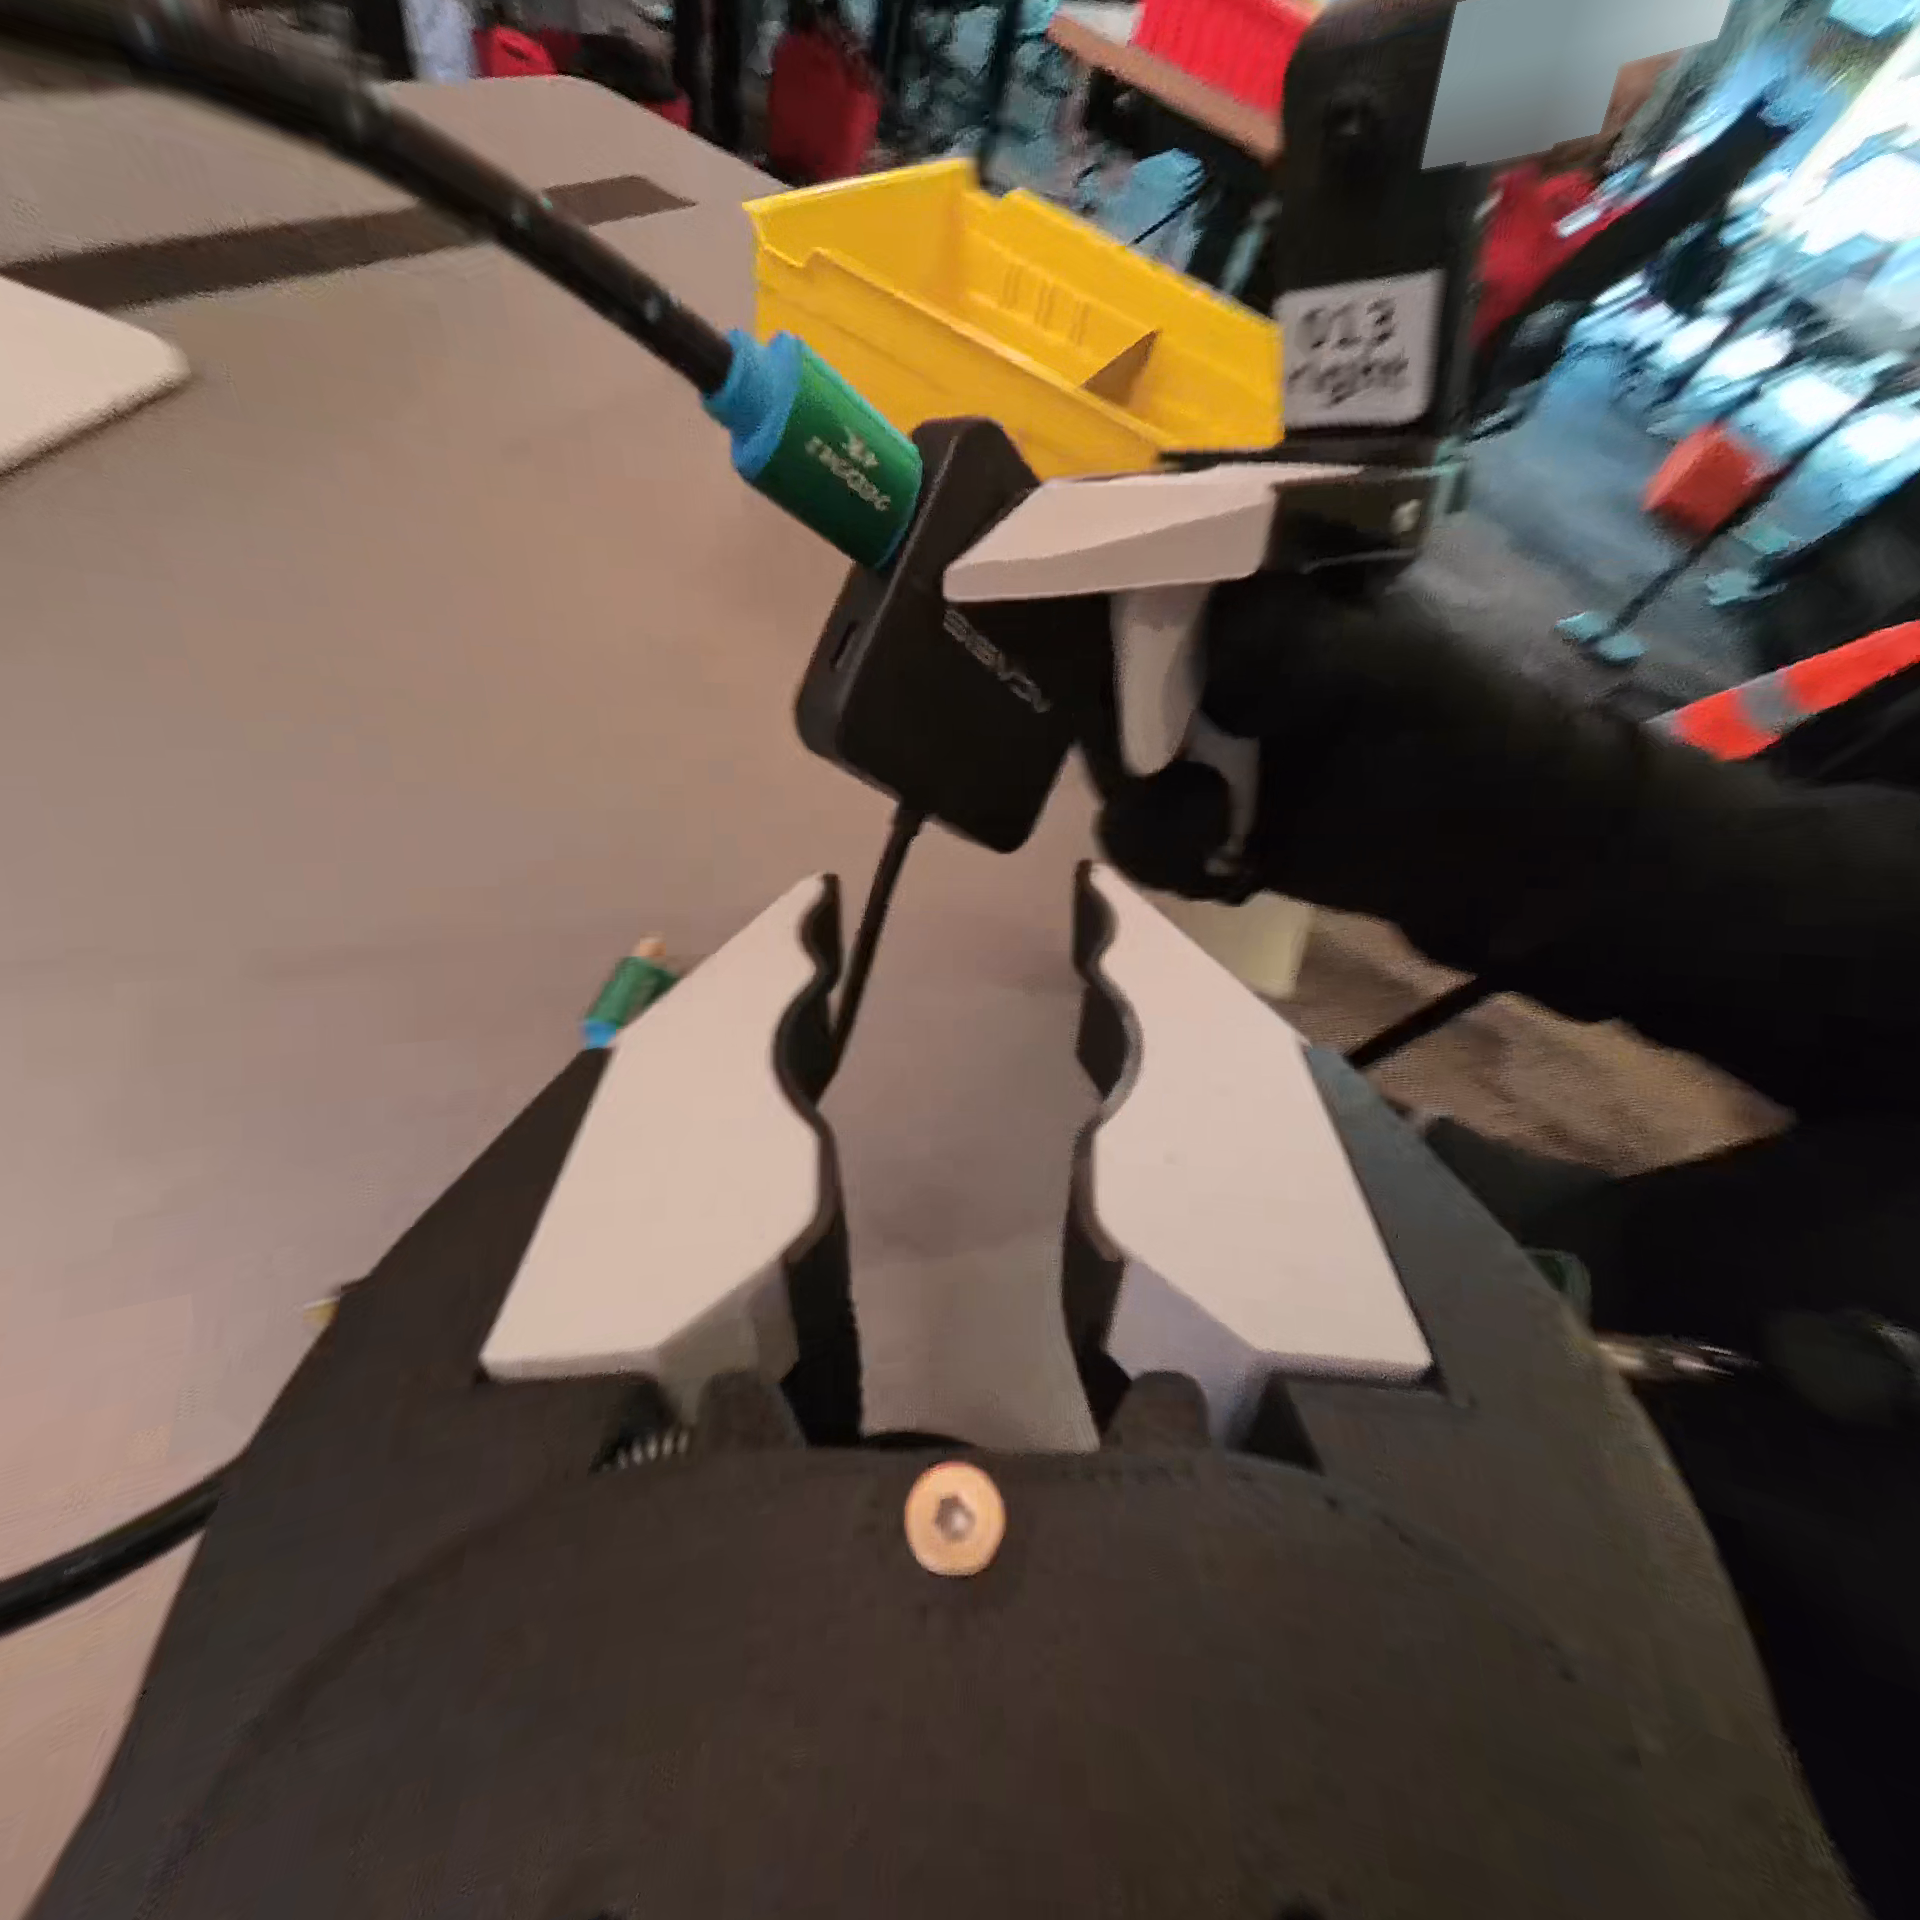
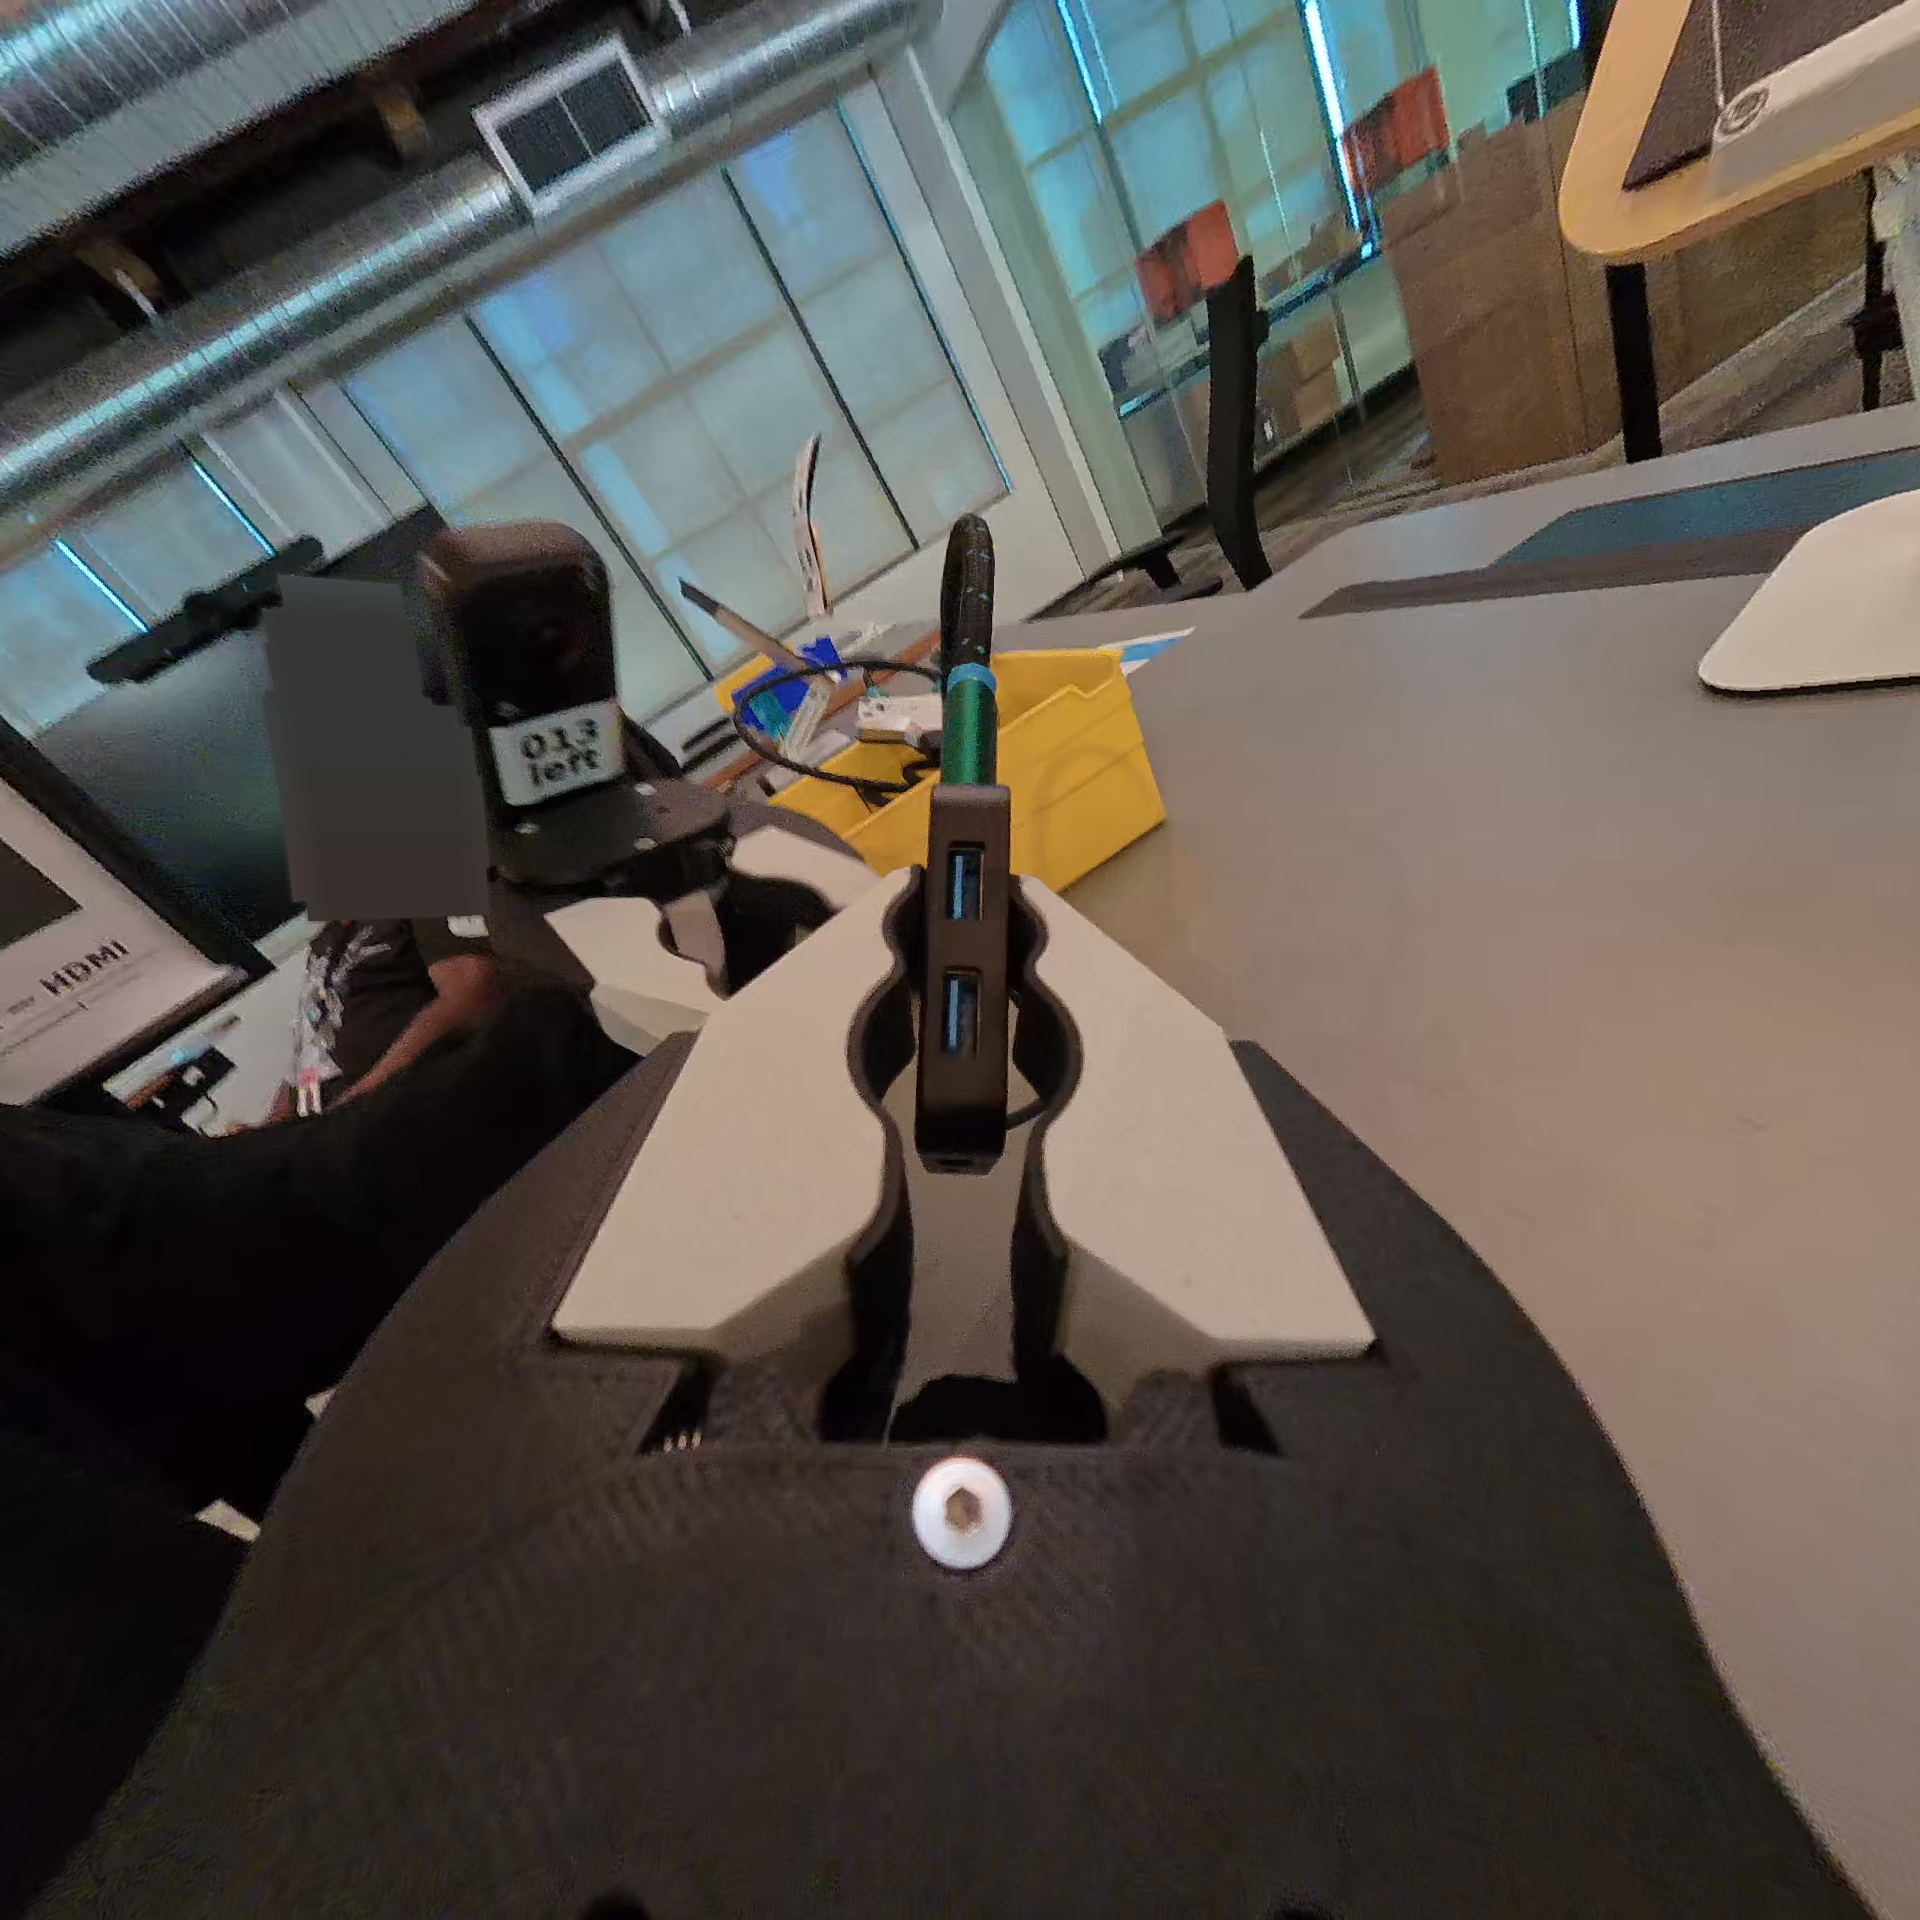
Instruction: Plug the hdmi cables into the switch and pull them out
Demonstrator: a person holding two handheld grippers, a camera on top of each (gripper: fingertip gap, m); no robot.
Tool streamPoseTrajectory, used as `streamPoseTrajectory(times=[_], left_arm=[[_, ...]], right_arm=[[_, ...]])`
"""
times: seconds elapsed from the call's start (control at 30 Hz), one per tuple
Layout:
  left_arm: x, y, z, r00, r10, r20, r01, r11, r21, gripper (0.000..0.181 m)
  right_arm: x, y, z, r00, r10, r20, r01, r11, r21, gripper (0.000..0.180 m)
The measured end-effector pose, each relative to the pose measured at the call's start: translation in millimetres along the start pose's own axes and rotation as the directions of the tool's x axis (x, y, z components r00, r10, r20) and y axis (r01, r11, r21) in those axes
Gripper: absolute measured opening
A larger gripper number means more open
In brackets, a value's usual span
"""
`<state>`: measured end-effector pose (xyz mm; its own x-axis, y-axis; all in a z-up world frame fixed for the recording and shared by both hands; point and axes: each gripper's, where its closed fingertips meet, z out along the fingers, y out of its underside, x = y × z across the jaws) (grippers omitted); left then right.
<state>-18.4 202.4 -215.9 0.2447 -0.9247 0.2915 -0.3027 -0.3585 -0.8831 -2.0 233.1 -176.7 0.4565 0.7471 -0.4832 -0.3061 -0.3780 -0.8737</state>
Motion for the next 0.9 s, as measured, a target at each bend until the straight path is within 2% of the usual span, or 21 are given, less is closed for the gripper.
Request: streamPoseTrajectory(times=[0.07,0.13,0.2,0.3,0.37,0.43,0.53,0.8,0.9], left_arm=[[16.1,2.3,0.1,0.981,-0.103,-0.165,0.103,0.995,-0.006,0.035],[40.8,8.3,-1.3,0.899,-0.225,-0.376,0.214,0.974,-0.071,0.029],[45.1,14.3,3.6,0.862,-0.279,-0.423,0.266,0.960,-0.092,0.033],[49.2,5.5,9.4,0.785,-0.361,-0.504,0.387,0.920,-0.057,0.056],[50.3,-1.3,13.1,0.738,-0.396,-0.546,0.460,0.888,-0.022,0.061],[46.1,-6.4,17.8,0.723,-0.414,-0.554,0.513,0.858,0.028,0.060],[37.6,-9.9,22.0,0.745,-0.414,-0.523,0.533,0.841,0.093,0.065],[14.9,-25.1,10.2,0.840,-0.372,-0.395,0.489,0.835,0.254,0.070],[7.8,-24.4,7.5,0.847,-0.383,-0.369,0.492,0.826,0.273,0.069]], right_arm=[[-2.3,-2.8,-0.3,1.000,0.027,0.013,-0.028,0.998,0.054,0.010],[-3.2,-7.6,-2.1,0.996,0.076,0.044,-0.080,0.990,0.112,0.010],[0.6,-10.7,-4.0,0.993,0.108,0.043,-0.114,0.981,0.155,0.010],[-2.6,-11.7,-3.4,0.986,0.143,0.085,-0.157,0.968,0.194,0.010],[-7.2,-12.8,-1.7,0.983,0.146,0.110,-0.167,0.962,0.217,0.012],[-8.6,-12.3,-0.1,0.983,0.145,0.113,-0.168,0.961,0.221,0.013],[-4.9,-10.5,-1.4,0.986,0.140,0.094,-0.158,0.962,0.222,0.013],[4.3,-5.6,-3.1,0.990,0.141,0.031,-0.145,0.967,0.208,0.012],[9.5,0.8,-2.3,0.985,0.173,0.026,-0.175,0.965,0.197,0.011]])
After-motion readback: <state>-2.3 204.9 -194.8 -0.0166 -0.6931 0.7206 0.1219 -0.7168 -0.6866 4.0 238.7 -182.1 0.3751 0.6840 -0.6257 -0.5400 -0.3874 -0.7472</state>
